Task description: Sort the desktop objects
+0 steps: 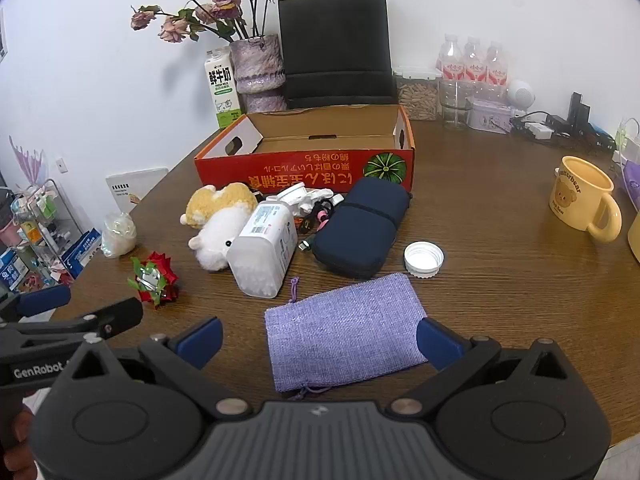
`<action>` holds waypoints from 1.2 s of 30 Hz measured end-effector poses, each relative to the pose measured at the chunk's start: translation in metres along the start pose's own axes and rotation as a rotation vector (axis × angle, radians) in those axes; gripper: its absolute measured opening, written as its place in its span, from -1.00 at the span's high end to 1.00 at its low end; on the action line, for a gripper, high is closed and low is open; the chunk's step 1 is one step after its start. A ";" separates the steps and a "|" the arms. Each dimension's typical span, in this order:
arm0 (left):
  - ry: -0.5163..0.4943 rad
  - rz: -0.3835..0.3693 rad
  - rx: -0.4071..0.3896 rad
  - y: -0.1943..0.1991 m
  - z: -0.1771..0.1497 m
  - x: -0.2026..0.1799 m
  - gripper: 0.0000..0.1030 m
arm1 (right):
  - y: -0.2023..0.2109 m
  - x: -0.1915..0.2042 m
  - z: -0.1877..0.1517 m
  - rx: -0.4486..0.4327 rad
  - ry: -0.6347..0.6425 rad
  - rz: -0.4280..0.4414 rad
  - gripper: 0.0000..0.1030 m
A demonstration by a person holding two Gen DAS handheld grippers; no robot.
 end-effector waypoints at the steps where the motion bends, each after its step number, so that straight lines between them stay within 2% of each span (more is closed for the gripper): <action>1: 0.000 -0.003 -0.004 0.000 0.000 0.000 -1.00 | 0.000 0.000 -0.001 0.000 0.000 -0.001 -1.00; 12: -0.060 -0.016 -0.040 0.004 -0.003 -0.009 -1.00 | 0.000 0.000 0.000 0.002 0.000 -0.001 -1.00; 36: -0.060 -0.004 -0.047 0.007 -0.003 -0.005 -1.00 | 0.001 -0.002 -0.002 0.007 -0.001 -0.001 -1.00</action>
Point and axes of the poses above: each gripper's, at about its wrist camera, not at the fingertips, and y roughly against the way its jaws point, x to its left, z to its top, the point moved 1 cm from there along -y, roughly the way its jaws point, and after that the axes turned 14 degrees about -x, right-handed, at the moved point
